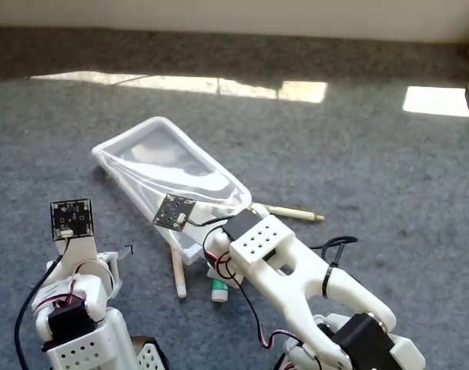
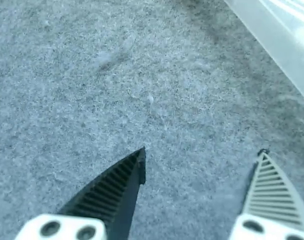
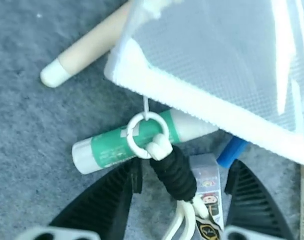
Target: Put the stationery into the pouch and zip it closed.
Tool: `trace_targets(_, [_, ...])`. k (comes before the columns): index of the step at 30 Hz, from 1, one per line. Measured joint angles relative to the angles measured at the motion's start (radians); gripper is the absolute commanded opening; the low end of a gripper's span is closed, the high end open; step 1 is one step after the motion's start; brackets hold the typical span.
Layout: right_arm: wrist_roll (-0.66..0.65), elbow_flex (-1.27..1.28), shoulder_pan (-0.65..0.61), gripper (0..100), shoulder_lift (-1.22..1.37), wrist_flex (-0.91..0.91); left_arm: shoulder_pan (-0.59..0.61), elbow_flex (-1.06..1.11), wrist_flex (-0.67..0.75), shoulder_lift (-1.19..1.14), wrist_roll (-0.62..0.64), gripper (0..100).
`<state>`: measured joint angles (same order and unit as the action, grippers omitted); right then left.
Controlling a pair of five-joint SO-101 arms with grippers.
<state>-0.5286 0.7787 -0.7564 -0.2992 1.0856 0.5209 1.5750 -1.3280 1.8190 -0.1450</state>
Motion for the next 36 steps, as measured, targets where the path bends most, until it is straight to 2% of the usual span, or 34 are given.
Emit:
trace_targets(6, [-0.006, 0.000, 0.000, 18.9, 0.000, 0.000, 0.000, 0.000, 0.000, -0.002, 0.000, 32])
trace_targets(36, [-0.009, 0.025, 0.032, 18.3, 0.000, -0.028, 0.000, 0.002, 0.000, -0.003, 0.000, 32])
